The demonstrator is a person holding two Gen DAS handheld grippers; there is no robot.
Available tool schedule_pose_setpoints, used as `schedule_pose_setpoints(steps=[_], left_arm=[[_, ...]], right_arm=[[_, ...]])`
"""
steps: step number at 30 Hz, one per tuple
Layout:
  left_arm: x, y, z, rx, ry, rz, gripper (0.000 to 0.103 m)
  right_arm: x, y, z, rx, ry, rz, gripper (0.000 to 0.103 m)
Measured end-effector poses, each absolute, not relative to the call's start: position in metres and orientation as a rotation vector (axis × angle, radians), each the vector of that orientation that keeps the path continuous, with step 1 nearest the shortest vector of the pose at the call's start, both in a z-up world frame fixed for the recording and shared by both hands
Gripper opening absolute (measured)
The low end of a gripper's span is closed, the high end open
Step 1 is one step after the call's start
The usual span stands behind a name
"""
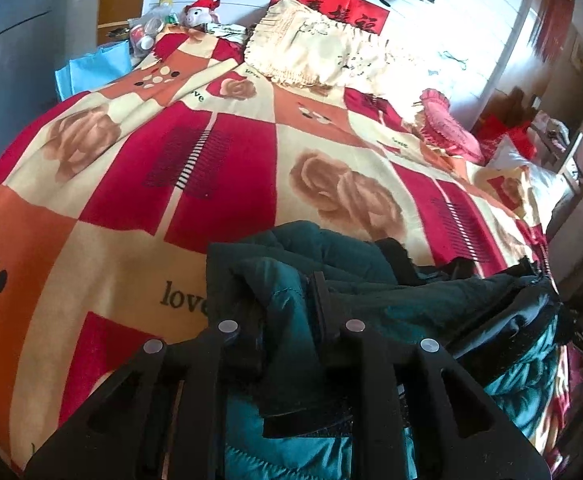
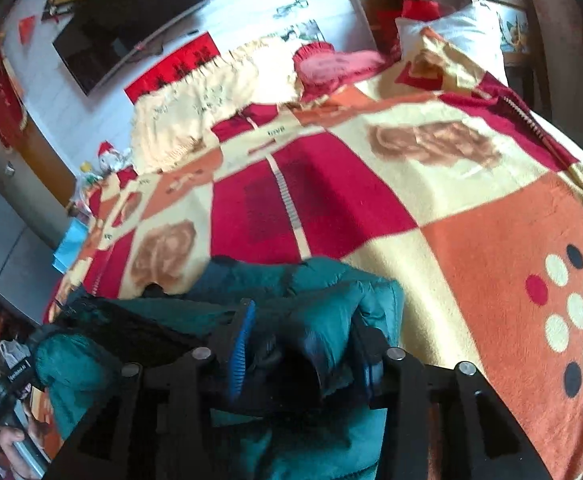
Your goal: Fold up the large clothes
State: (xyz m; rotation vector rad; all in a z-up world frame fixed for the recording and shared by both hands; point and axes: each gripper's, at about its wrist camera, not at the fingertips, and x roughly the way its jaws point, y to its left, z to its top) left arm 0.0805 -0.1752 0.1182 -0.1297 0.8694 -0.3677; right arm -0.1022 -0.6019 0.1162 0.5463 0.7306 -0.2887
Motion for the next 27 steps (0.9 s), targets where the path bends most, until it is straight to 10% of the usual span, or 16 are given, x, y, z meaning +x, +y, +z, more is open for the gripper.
schedule_pose_setpoints(steps=[14,19,27], left_arm=[[0.074,-0.151,0.143,-0.302,0.871,-0.443,0.036],[0.051,-0.138,0.172,-0.306,0.675,-0.391,0.075],[0.033,-0.164,0.171,-0.155,0.632,-0.431,0.076]], right_arm=[[-0.133,-0.550,0.195,0.388,0.543,-0.266,0.046],[-0.113,-0.483,0.186,0.193,0.637,-0.090,0.046],[-0.055,-0.423,0.127,0.092,0.757,-0.038,0.046]])
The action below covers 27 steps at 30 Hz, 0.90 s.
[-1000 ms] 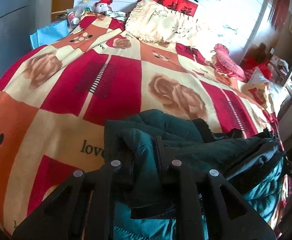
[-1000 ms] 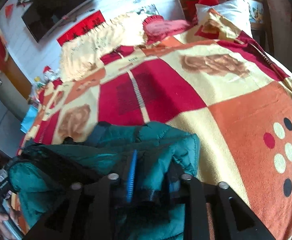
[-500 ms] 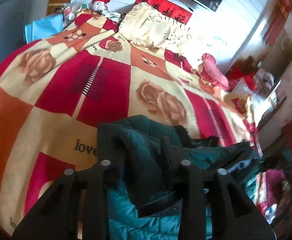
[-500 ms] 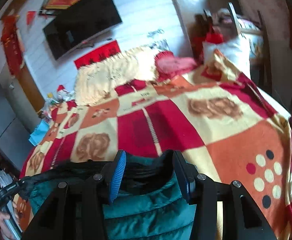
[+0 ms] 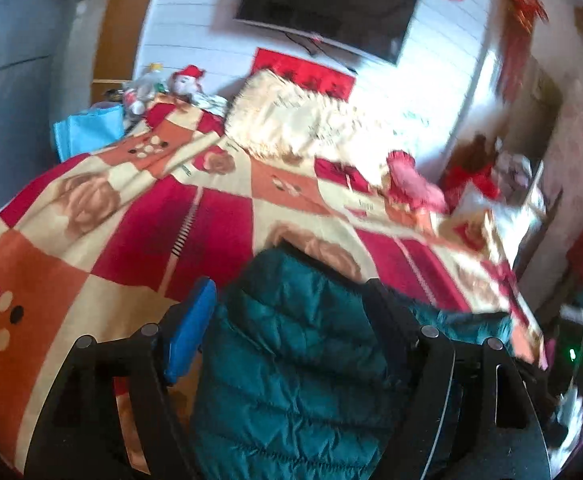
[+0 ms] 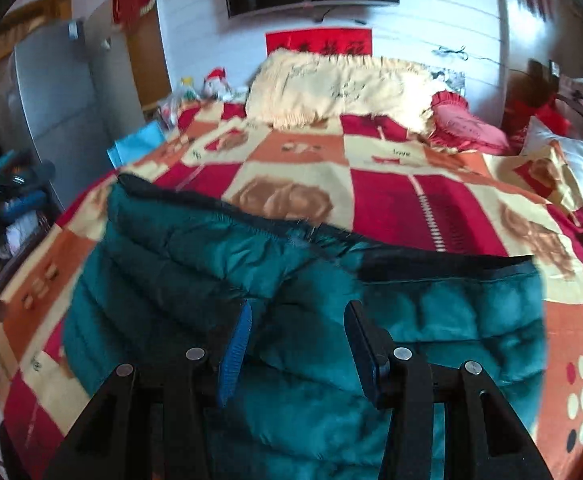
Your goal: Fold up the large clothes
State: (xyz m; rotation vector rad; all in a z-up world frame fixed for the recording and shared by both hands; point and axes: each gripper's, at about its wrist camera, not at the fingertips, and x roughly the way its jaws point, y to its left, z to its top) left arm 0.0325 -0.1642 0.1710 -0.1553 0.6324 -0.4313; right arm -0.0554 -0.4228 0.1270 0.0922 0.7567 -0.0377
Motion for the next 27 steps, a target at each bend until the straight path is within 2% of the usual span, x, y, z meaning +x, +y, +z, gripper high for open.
schedule_pose_setpoints(steps=[9,18,27], left_arm=[[0.077,-0.218,0.079,0.024,0.875,-0.302,0.077],[0.093,-0.219,0.058,0.026,0.895,-0.290,0.082],[0.095,-0.218,0.060,0.017,0.907,-0.302,0.082]], right_arm=[[-0.002,-0.419,0.082,0.076,0.819,-0.122,0.047],[0.034,-0.436,0.047,0.173,0.883,-0.098,0.047],[-0.038,-0.489,0.105,0.248,0.791,-0.170,0.046]])
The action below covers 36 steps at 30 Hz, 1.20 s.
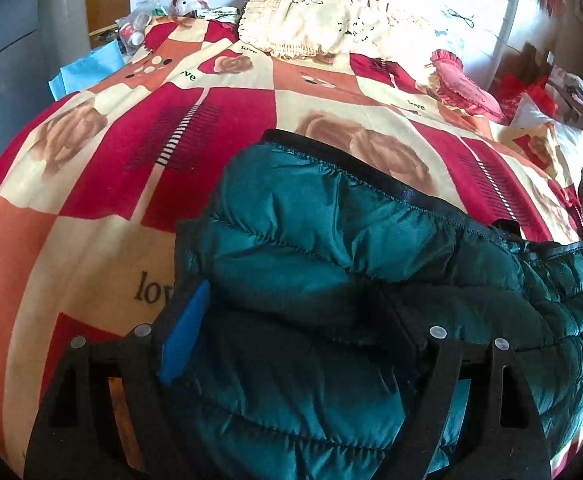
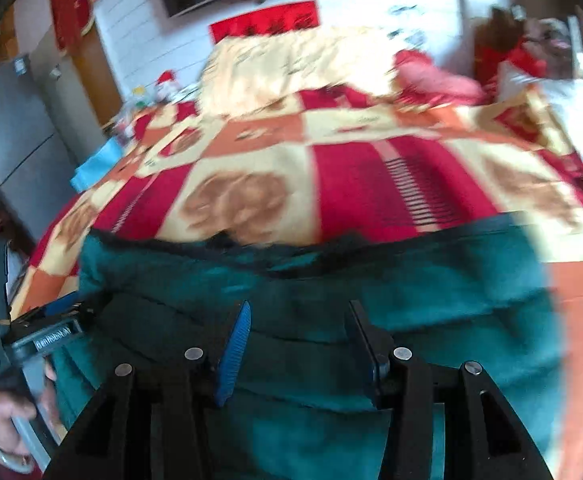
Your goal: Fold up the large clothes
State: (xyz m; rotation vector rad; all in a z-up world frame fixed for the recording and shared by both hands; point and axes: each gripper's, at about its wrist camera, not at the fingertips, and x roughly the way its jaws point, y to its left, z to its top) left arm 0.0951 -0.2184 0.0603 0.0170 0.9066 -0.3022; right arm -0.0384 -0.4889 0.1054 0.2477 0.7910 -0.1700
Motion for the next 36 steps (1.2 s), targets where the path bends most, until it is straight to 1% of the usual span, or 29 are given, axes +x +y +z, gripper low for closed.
schedule_pose_setpoints(steps=[4,8,12,16,20,25,29,34,35,36], left_arm=[[0.096,-0.220,0.059,0.015,0.904,-0.296,0.082],[0.098,-0.222,0.057,0.024,0.905,-0.294,0.083],[0.102,-0.223,0.055,0.024,0.904,-0.294,0.086],[0.104,-0.223,0.051,0.018,0.895,-0.297,0.087],[0.102,-0.220,0.055,0.019,0.902,-0.315,0.087],[0.083,-0.199,0.081,-0.038,0.844,-0.318,0.087],[0.084,-0.191,0.089,-0.054,0.835,-0.297,0.087],[0.106,-0.189,0.056,-0.062,0.988,-0.224,0.088],[0.106,-0.187,0.051,-0.086,0.989,-0.224,0.089],[0.105,-0.186,0.049,-0.092,0.980,-0.215,0.091]], right_arm=[[-0.055,-0.533,0.109,0.187,0.813,-0.317,0.046],[-0.049,-0.565,0.089,0.213,0.863,-0.375,0.047],[-0.034,-0.578,0.058,0.268,0.902,-0.408,0.047],[-0.028,-0.576,0.047,0.246,0.894,-0.427,0.048],[-0.032,-0.574,0.055,0.241,0.904,-0.429,0.047],[-0.067,-0.552,0.092,0.223,0.836,-0.366,0.047],[-0.092,-0.532,0.109,0.215,0.818,-0.287,0.047],[-0.098,-0.518,0.098,0.210,0.848,-0.271,0.048],[-0.094,-0.518,0.088,0.200,0.882,-0.294,0.048],[-0.090,-0.519,0.077,0.195,0.908,-0.305,0.048]])
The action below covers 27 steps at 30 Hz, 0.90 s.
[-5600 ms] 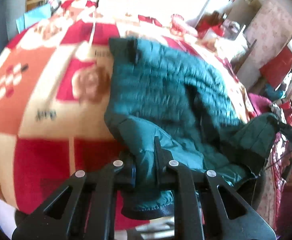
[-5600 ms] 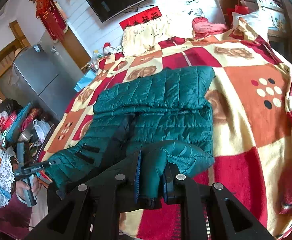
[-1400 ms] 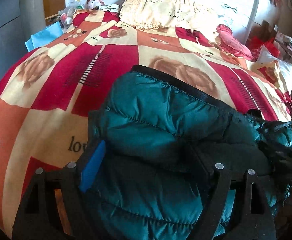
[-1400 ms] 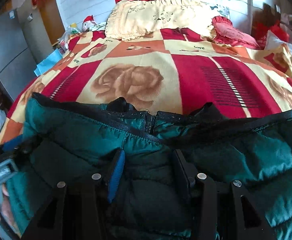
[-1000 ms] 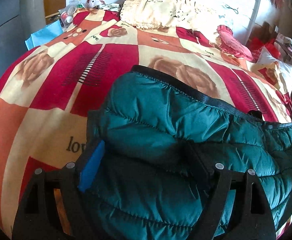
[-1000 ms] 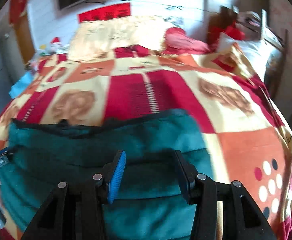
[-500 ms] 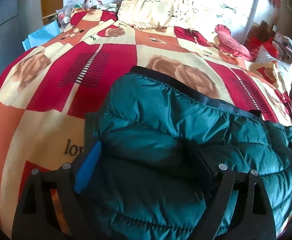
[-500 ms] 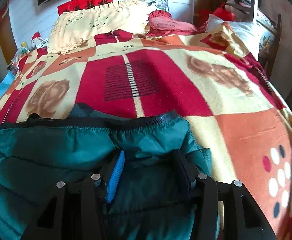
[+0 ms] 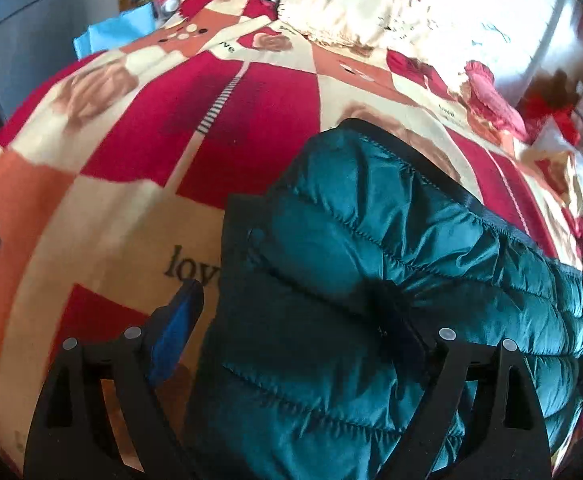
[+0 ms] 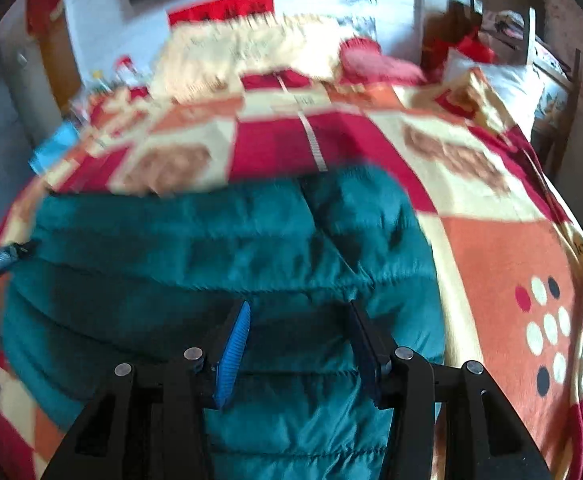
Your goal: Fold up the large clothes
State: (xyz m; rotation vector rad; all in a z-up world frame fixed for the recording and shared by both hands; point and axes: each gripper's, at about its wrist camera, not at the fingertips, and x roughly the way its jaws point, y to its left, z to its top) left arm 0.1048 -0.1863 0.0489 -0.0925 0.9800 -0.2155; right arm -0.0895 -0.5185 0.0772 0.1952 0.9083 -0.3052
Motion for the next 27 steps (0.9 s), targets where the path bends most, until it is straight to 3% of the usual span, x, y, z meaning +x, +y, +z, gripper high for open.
schedule_pose_setpoints(steps=[9,11,18,22,27], left_arm=[[0.081,-0.181,0.072,-0.033,0.932,-0.249,0.091],[0.069,-0.178,0.080,-0.020,0.903,-0.264,0.091],[0.035,-0.174,0.083,0.005,0.853,-0.307,0.091],[0.025,-0.179,0.071,0.038,0.871,-0.324,0.091],[0.018,-0.173,0.074,0.029,0.878,-0.359,0.091]], right_arm=[[-0.091,-0.511,0.084,0.170,0.903,-0.311,0.052],[-0.104,-0.510,0.092,0.186,0.881,-0.295,0.063],[-0.131,-0.506,0.085,0.197,0.877,-0.342,0.064],[-0.126,-0.506,0.066,0.212,0.878,-0.374,0.073],[-0.127,-0.507,0.071,0.223,0.893,-0.346,0.074]])
